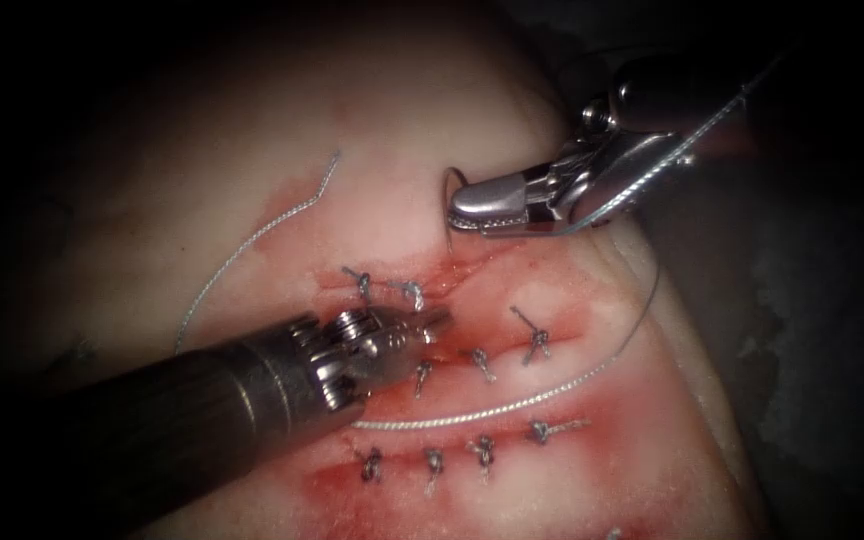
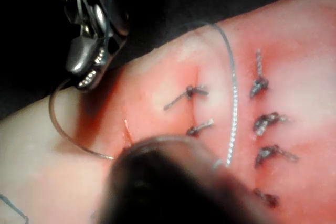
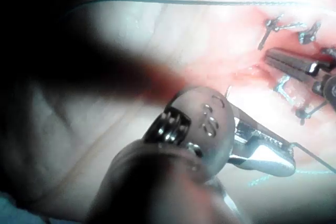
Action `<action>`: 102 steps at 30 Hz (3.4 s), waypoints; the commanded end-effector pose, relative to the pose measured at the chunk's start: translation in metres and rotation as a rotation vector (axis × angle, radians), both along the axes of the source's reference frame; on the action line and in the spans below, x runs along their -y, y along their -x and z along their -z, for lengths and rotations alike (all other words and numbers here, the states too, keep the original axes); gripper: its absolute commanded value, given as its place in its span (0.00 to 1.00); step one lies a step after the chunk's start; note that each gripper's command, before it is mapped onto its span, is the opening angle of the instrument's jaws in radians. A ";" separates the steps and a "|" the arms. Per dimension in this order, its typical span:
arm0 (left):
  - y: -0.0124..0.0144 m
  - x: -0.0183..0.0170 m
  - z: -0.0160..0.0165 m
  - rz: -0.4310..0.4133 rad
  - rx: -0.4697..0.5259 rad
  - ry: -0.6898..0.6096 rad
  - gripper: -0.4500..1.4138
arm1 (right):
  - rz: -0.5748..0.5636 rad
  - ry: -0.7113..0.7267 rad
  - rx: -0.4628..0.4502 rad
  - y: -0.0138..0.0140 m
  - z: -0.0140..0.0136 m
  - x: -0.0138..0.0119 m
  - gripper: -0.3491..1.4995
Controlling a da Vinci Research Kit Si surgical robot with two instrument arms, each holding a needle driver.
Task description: Wound Closure
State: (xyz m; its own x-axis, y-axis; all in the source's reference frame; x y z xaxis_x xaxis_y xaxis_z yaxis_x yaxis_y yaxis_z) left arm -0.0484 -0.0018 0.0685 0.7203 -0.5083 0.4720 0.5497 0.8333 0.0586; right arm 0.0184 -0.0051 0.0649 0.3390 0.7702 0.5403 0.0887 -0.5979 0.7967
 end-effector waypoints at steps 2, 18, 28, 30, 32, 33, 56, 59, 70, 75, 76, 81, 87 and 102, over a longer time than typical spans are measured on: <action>0.0006 -0.0010 -0.0002 0.001 0.002 0.001 0.00 | 0.007 -0.030 0.003 -0.0010 -0.0004 -0.0009 0.00; 0.0009 -0.0002 -0.0008 -0.023 0.000 -0.003 0.00 | 0.029 -0.154 0.039 -0.0010 -0.0011 -0.0010 0.00; 0.0010 -0.0001 -0.0008 -0.023 -0.001 -0.007 0.00 | -0.007 -0.218 0.046 -0.0011 -0.0012 -0.0015 0.00; 0.0010 -0.0001 -0.0008 -0.023 -0.001 -0.007 0.00 | -0.010 -0.230 0.052 -0.0011 -0.0013 -0.0016 0.00; 0.0010 -0.0001 -0.0008 -0.023 -0.001 -0.007 0.00 | -0.013 -0.255 0.054 -0.0011 -0.0013 -0.0016 0.00; 0.0010 -0.0002 -0.0008 -0.023 -0.001 -0.007 0.00 | -0.022 -0.264 0.050 -0.0011 -0.0013 -0.0016 0.00; 0.0006 -0.0011 -0.0001 -0.026 0.004 -0.016 0.00 | -0.024 -0.726 0.192 -0.0009 -0.0031 -0.0027 0.00; 0.0006 -0.0013 0.0002 -0.026 0.005 -0.019 0.00 | -0.038 -0.807 0.227 -0.0009 -0.0036 -0.0028 0.00; 0.0006 -0.0026 0.0019 -0.060 0.042 -0.064 0.00 | -0.082 -1.012 0.236 -0.0009 -0.0060 -0.0025 0.00; 0.0005 -0.0033 0.0026 -0.075 0.064 -0.087 0.38 | -0.074 -1.064 0.233 -0.0010 -0.0065 -0.0025 0.00; 0.0004 -0.0034 0.0027 -0.078 0.067 -0.090 0.40 | -0.068 -1.075 0.233 -0.0010 -0.0066 -0.0026 0.00; -0.0001 -0.0037 0.0029 -0.132 0.081 -0.087 0.40 | -0.045 -1.118 0.228 -0.0009 -0.0069 -0.0027 0.00; -0.0004 -0.0037 0.0030 -0.159 0.085 -0.083 0.41 | -0.023 -1.162 0.217 -0.0007 -0.0071 -0.0028 0.00; -0.0010 -0.0057 0.0020 -0.508 0.170 0.007 0.46 | -0.035 -1.192 0.197 -0.0007 -0.0070 -0.0031 0.00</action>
